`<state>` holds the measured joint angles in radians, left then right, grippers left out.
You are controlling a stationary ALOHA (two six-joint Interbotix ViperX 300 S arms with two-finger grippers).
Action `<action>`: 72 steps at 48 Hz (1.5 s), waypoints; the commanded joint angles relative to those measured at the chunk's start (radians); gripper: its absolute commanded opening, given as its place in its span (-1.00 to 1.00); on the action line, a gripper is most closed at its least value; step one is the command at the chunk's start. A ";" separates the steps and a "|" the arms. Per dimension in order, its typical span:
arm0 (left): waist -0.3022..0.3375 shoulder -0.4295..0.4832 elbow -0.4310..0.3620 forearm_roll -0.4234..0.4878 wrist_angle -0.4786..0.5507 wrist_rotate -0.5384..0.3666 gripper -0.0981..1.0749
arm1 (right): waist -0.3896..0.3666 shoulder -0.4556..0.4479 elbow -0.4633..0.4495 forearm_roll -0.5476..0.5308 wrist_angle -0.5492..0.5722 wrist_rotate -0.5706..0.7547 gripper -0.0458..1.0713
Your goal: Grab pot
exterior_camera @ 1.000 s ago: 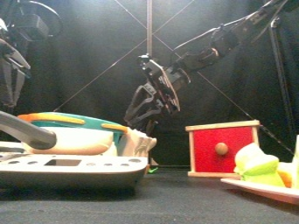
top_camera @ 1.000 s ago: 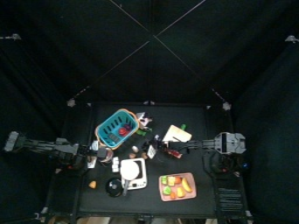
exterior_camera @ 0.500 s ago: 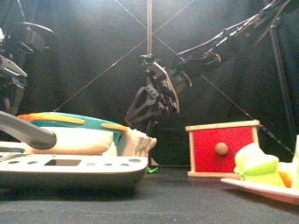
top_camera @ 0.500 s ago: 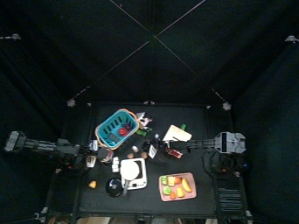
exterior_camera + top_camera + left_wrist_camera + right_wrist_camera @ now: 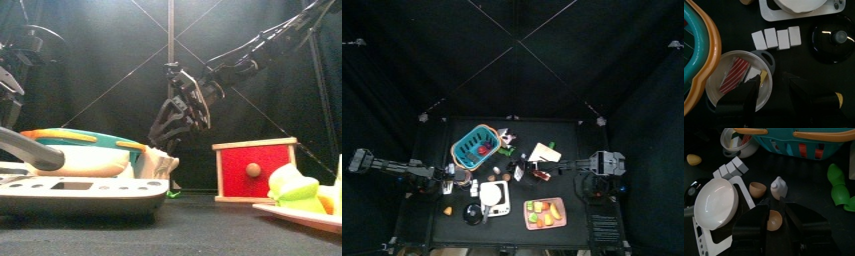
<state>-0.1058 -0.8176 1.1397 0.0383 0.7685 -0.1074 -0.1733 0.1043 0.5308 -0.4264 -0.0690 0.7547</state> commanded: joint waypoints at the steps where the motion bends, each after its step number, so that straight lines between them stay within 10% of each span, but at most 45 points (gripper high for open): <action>1: -0.006 0.017 -0.009 -0.011 -0.025 0.000 0.54 | 0.002 -0.046 -0.017 0.002 0.011 0.002 0.26; 72: -0.005 0.272 0.020 -0.029 -0.130 -0.002 0.16 | -0.006 -0.077 0.032 -0.006 0.067 -0.008 0.26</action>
<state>-0.1089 -0.5553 1.1858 0.0123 0.6412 -0.1074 -0.1749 0.0767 0.5691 -0.4310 0.0015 0.7501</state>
